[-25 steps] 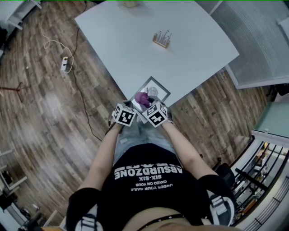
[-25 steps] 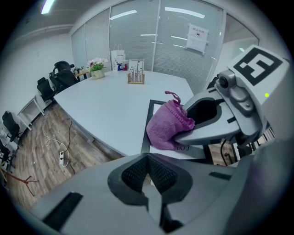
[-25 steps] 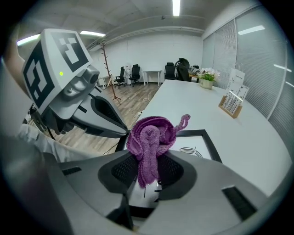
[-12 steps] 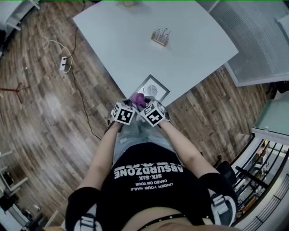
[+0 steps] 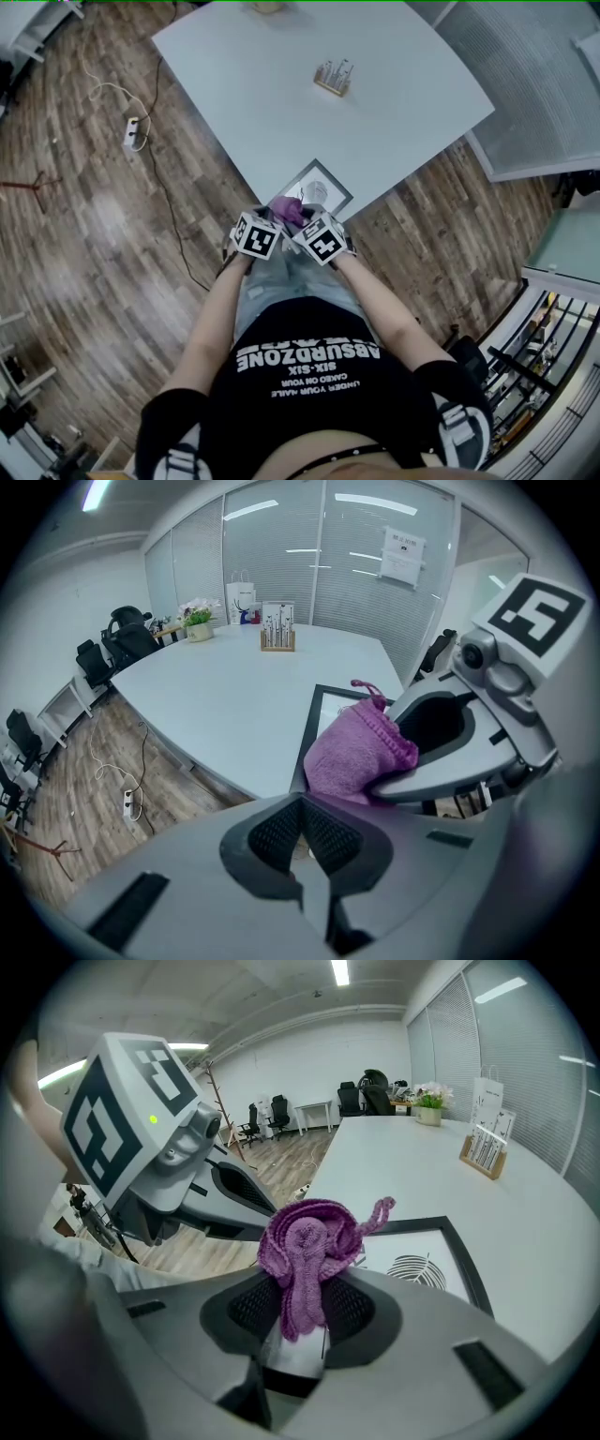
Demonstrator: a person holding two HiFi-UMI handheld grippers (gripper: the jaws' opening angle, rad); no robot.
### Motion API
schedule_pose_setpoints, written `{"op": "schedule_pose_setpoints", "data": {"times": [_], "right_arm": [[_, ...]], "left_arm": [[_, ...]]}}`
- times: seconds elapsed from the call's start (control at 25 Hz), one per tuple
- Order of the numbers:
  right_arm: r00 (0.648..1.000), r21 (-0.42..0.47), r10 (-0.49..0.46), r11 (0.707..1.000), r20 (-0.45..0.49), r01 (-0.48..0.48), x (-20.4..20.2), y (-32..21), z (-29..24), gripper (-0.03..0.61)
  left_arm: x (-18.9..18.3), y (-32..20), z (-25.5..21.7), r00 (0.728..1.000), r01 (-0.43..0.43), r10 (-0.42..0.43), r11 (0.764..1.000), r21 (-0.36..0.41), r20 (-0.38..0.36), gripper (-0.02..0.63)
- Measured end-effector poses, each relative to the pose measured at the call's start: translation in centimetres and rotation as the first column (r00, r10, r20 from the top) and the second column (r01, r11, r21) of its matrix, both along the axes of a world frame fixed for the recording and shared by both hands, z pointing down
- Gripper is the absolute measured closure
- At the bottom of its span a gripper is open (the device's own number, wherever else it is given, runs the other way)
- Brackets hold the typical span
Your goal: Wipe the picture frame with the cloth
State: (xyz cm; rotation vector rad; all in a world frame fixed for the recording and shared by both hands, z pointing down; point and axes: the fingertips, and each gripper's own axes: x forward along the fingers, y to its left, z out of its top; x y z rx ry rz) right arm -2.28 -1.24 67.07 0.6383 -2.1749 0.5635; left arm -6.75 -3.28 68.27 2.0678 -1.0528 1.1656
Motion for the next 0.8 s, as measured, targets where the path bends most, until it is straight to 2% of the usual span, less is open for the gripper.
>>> {"op": "schedule_pose_setpoints", "data": {"times": [0.8], "right_arm": [[0.999,-0.04,0.003,0.999,-0.034,-0.004,3.0,3.3,0.1,0.457]], "left_arm": [[0.3,-0.1,0.2,1.0,-0.01,0.01,1.0,0.024,0.009,0.601]]}}
